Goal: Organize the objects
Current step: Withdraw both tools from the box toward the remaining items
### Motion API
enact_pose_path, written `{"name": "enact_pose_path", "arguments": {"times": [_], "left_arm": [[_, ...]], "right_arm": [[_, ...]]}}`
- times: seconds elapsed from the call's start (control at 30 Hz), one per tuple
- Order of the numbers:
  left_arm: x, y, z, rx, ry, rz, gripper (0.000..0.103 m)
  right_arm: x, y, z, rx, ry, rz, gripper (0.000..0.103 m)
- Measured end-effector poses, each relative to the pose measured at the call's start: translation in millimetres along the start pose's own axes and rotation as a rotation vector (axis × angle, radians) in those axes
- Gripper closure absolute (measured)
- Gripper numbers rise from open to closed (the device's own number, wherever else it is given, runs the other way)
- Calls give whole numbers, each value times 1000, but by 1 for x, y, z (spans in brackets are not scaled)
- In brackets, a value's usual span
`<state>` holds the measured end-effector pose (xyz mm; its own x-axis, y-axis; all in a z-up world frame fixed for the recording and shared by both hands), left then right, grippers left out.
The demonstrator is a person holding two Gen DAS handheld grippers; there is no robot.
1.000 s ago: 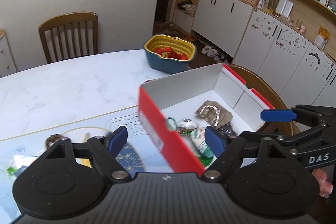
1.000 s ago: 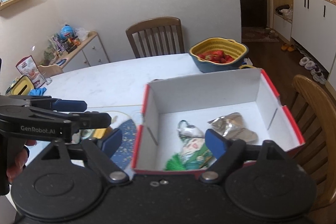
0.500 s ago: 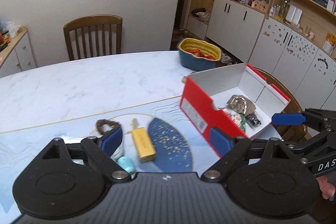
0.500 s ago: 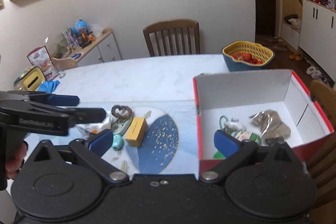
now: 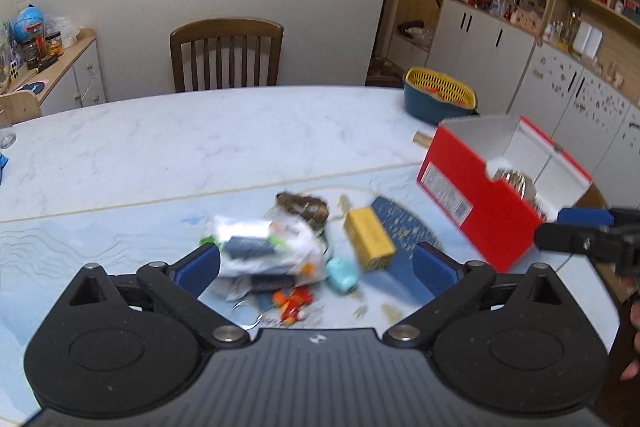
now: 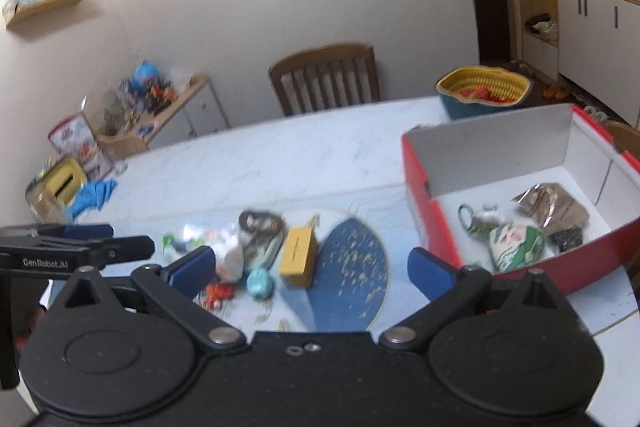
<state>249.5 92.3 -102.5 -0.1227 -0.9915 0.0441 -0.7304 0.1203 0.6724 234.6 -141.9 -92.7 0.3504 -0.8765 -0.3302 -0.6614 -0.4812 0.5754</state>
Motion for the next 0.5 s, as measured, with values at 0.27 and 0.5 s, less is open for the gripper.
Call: {"name": "enact_pose_path", "arguments": {"times": [0.27,0.5], "left_arm": [[-10,0,37,-14,-72,-43,0],[-9,-6,72,-70,-67,-42,0]], "right_arm": [[-16,-30,7,-26,104,87,1],[-16,-70,9,-101,128,113,7]]}}
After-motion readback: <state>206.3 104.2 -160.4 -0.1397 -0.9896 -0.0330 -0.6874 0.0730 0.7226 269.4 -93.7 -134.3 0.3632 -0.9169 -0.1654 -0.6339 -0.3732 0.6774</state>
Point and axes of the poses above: each gripper's, at about its wrist camera, not at the fingertips, and y roughly against the way its jaws point, x to its right, z to its underside, the point moved 7 cm from there along -y, roughly the way its jaws point, and after that the axes turned 6 degrees about -z, right-handed, at the moved point
